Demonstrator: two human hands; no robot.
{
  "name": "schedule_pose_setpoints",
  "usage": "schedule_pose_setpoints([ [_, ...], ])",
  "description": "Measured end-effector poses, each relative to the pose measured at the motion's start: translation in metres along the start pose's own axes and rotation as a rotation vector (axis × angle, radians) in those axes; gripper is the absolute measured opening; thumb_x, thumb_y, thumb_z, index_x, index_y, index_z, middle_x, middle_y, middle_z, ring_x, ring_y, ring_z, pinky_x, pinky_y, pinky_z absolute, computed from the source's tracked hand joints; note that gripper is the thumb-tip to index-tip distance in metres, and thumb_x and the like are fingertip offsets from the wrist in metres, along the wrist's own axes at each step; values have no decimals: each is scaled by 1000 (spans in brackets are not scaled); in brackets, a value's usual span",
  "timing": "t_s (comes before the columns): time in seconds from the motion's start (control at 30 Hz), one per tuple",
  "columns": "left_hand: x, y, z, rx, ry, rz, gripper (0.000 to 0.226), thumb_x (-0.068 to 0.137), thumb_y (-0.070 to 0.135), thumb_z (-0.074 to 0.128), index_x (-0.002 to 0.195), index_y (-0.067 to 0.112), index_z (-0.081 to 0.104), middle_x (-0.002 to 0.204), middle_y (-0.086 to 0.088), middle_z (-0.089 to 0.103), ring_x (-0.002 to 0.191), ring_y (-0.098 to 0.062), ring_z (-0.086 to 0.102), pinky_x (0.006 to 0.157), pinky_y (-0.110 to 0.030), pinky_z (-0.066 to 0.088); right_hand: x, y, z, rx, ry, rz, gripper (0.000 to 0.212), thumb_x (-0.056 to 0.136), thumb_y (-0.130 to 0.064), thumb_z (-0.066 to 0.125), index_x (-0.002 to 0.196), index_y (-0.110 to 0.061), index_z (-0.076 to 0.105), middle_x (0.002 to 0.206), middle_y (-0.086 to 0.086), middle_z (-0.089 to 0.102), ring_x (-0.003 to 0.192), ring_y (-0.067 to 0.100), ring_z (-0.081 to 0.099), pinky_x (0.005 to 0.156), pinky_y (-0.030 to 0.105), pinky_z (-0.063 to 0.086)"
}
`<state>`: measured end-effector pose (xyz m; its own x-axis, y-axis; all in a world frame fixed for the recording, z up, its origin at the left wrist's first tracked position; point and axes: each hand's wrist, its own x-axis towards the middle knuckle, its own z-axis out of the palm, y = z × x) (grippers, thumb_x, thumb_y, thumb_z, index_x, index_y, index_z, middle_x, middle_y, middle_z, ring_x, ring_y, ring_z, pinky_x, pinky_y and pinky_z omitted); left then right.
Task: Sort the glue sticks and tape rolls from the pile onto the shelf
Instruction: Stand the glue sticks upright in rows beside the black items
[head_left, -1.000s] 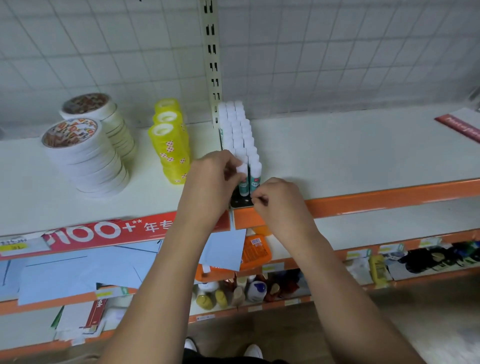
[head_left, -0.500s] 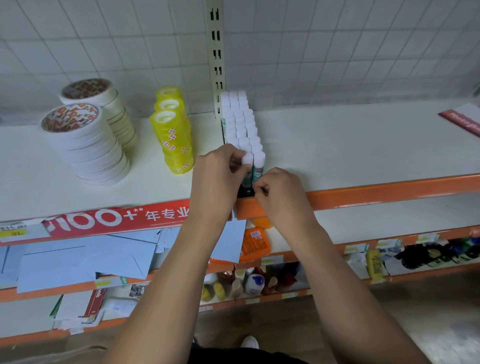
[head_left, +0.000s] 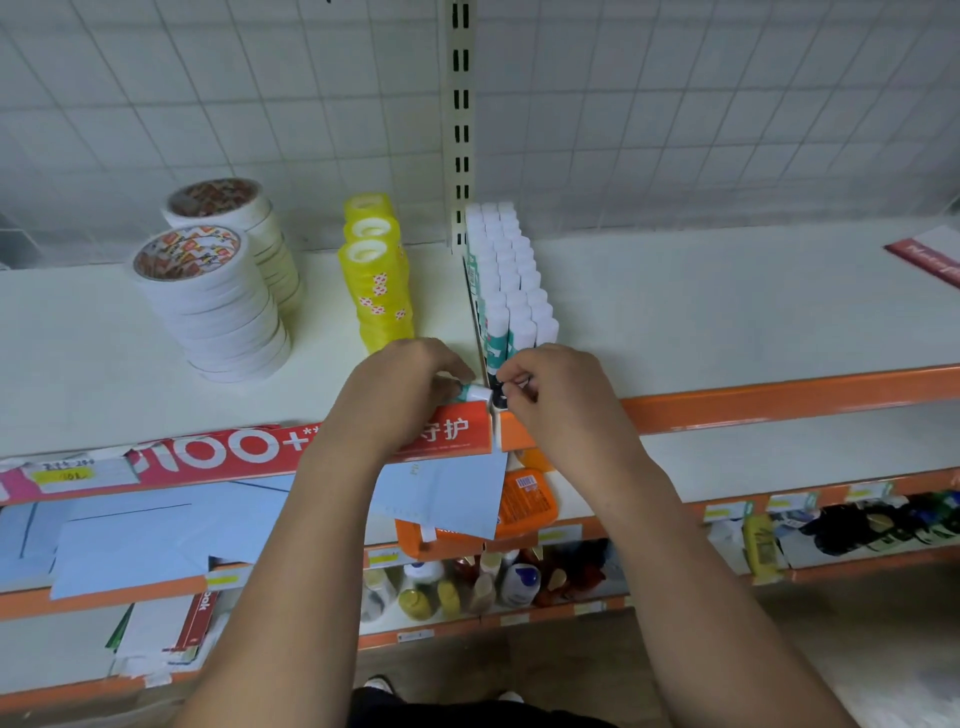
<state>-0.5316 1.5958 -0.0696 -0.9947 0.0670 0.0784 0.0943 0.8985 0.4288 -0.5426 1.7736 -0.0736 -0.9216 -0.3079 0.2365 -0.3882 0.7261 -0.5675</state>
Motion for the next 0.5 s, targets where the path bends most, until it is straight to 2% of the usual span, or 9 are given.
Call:
schedule_pose_setpoints([
  [0.1,3,-1,-3,-6,-62,11,27,89,16,63,107,35,71,111,6,68,98,-16,61,83,-38,52,1,-3,6,-1,-10,30,18,92,-15,62,107,-15,72,101,4,73,90,18,67,84,37,55],
  [0.27,6,-5,-7,-93,-31,45,24,88,16,65,101,35,72,104,6,70,91,-15,62,79,-40,52,3,-6,11,-49,-41,52,16,92,-20,63,105,-15,71,93,4,73,84,18,66,79,36,55],
  [0.5,8,-3,-13,-137,-35,99,22,89,17,65,104,32,71,107,8,68,95,-16,61,82,-41,51,6,-11,9,-22,18,86,17,92,-23,66,105,-14,72,99,6,73,90,19,66,84,33,54],
])
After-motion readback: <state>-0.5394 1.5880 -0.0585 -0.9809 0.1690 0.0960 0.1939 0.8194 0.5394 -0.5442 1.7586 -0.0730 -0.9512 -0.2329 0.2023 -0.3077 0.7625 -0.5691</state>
